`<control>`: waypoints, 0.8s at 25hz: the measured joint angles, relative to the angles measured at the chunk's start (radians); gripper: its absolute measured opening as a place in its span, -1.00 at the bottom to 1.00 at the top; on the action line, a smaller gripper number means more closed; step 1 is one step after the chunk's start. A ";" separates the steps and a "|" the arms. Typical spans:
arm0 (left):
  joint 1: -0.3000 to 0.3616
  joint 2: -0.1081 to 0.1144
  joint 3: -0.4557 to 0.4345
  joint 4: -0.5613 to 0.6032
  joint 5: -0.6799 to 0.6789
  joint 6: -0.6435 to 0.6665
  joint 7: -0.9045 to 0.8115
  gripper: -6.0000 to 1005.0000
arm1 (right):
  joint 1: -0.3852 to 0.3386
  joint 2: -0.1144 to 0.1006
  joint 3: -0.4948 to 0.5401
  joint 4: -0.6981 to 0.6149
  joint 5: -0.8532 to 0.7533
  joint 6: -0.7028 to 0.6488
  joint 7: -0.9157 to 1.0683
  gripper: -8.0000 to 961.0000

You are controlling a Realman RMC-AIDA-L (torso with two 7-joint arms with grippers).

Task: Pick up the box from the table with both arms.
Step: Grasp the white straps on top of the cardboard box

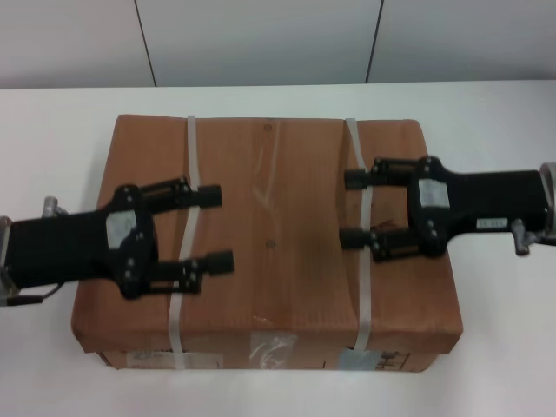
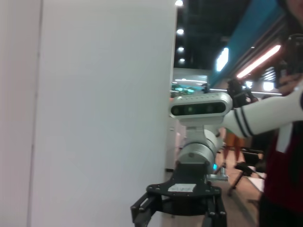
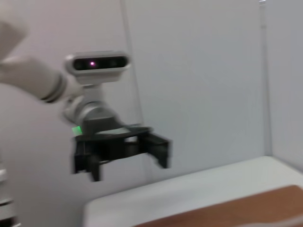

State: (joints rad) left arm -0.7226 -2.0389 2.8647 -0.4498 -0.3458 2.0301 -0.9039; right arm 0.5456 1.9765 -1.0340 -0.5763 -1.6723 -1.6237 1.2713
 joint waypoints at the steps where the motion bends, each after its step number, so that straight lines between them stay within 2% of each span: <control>1: 0.002 0.000 0.000 -0.001 -0.016 -0.016 -0.021 0.64 | -0.003 0.006 0.014 0.001 0.001 0.029 0.010 0.79; 3: 0.005 0.000 -0.001 -0.001 -0.046 -0.071 -0.087 0.64 | -0.019 0.020 0.049 0.002 0.001 0.104 0.035 0.78; 6: 0.006 -0.001 -0.001 0.002 -0.076 -0.176 -0.173 0.64 | -0.043 0.028 0.077 0.003 0.001 0.204 0.078 0.78; 11: 0.015 -0.002 -0.001 0.006 -0.097 -0.380 -0.315 0.64 | -0.051 0.017 0.080 0.045 -0.002 0.336 0.220 0.77; 14: 0.016 -0.002 0.000 0.008 -0.072 -0.481 -0.388 0.64 | -0.050 0.012 0.079 0.059 -0.003 0.359 0.254 0.76; 20: 0.021 0.000 0.001 0.054 -0.064 -0.603 -0.447 0.63 | -0.038 0.009 0.058 0.109 -0.012 0.428 0.307 0.75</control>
State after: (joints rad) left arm -0.7014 -2.0386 2.8655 -0.3955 -0.4096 1.4271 -1.3504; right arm 0.5073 1.9857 -0.9760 -0.4671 -1.6840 -1.1959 1.5780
